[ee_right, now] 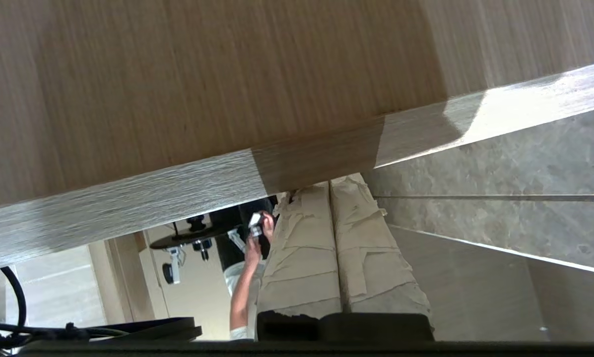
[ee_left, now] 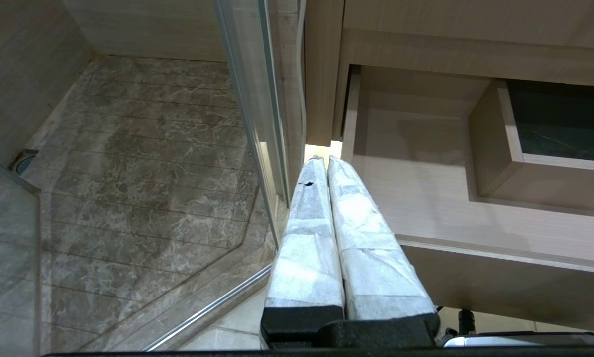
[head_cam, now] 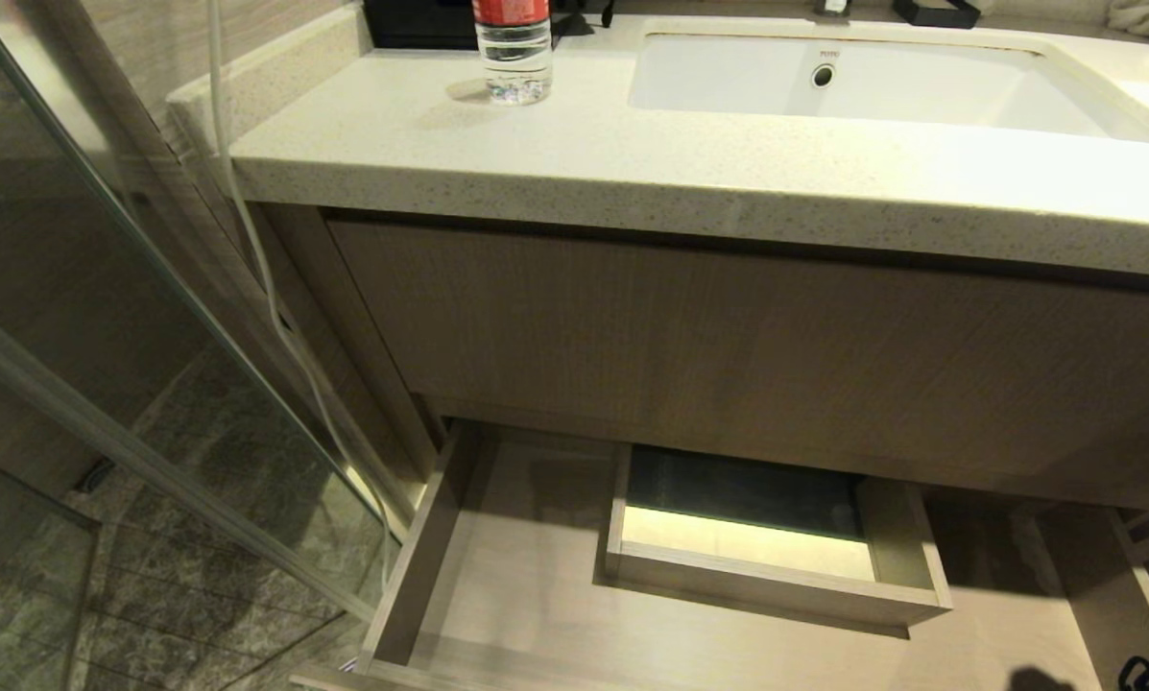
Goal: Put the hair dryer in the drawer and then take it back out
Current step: Close the drawer
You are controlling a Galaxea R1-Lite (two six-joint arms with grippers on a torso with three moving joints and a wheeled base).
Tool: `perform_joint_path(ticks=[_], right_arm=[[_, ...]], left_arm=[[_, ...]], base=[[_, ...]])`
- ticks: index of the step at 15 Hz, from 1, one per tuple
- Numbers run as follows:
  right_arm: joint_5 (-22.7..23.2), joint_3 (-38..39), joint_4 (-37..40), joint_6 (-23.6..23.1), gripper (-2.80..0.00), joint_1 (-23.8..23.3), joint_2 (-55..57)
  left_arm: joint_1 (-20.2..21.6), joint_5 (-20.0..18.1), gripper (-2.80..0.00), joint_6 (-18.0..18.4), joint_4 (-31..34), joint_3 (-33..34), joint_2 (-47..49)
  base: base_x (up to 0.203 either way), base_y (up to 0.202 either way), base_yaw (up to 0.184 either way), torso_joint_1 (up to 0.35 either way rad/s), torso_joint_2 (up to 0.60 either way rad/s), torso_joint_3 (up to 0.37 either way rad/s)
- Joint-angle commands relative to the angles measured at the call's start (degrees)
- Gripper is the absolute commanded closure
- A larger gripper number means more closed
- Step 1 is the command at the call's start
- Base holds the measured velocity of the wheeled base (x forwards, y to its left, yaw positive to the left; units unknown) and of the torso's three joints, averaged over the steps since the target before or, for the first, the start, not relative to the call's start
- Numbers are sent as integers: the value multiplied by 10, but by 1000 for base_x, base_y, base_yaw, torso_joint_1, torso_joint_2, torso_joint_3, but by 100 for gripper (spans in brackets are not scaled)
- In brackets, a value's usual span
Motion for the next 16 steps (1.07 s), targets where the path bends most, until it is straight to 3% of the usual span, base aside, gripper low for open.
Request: perform_joint_path(ticks=[1,13,16], right_arm=[[-1,-5,-3,1,0,0,-9],[11,-14,-59,-3,0,7,-61],[22,-31,-109,-4,0,23,-76]], left_arm=[[0,0,0,0,0,0,0],[0,0,0,0,0,0,0],[0,0,0,0,0,0,0]], base=[[0,0,0,0,0,0],[0,0,0,0,0,0],[0,0,0,0,0,0]])
